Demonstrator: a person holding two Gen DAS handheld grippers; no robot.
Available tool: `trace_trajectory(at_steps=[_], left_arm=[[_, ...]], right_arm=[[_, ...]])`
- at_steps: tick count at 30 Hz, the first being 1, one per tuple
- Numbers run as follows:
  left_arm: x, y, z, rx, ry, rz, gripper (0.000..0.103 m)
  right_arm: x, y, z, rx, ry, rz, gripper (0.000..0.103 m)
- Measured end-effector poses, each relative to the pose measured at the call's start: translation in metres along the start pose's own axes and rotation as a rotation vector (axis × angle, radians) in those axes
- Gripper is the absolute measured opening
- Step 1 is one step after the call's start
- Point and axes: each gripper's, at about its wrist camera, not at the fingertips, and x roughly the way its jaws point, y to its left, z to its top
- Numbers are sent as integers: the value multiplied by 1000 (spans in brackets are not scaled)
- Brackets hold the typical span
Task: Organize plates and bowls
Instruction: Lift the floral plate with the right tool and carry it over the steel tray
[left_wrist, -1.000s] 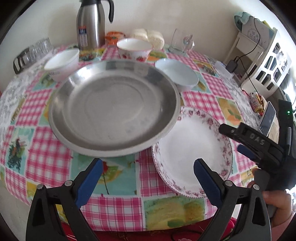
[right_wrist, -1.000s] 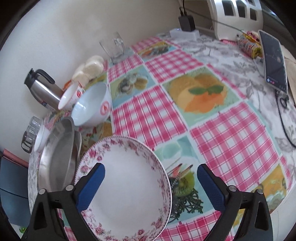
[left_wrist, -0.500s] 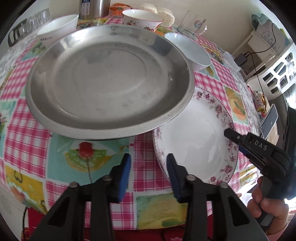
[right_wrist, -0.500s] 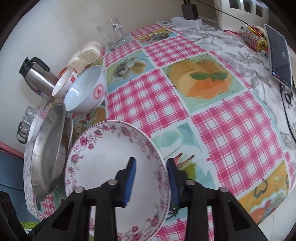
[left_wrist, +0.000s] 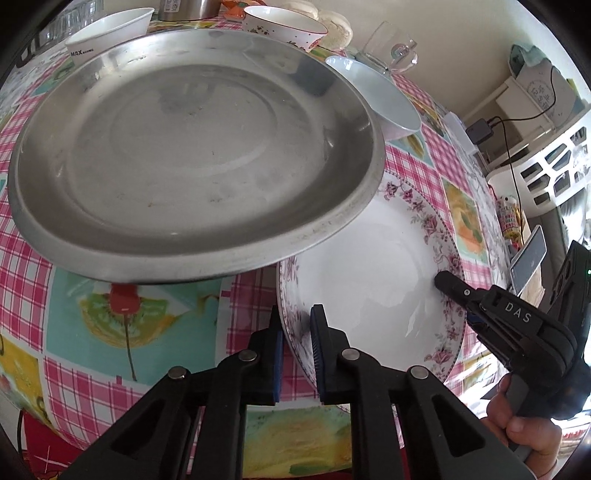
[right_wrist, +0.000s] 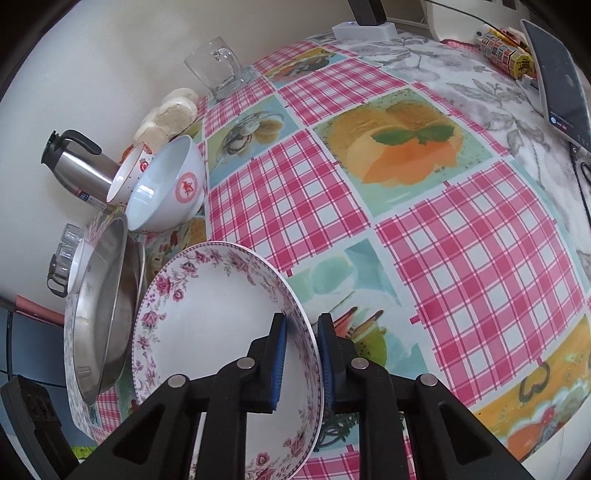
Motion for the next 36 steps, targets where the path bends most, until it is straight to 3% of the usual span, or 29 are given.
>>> trace_trajectory(at_steps=[8,13,24,31,36], left_arm=[[1,-1,3,10,2,-7,14],[2,-20,3,119,-11,34,14],[13,-49,0,224,1,-14,15],[2,-62,3,255,-67,-65,16],[-2,-69,3,288,-95,-61,17]], right_arm=[[0,-1,0,-6,-8,7,18],[-1,0,1,-20,-4,-19,19],[-15,-36,5,43,-35,-19,19],[-23,-53,5,90,-49,32,19],[-28,-62,6,117,-68,50,19]])
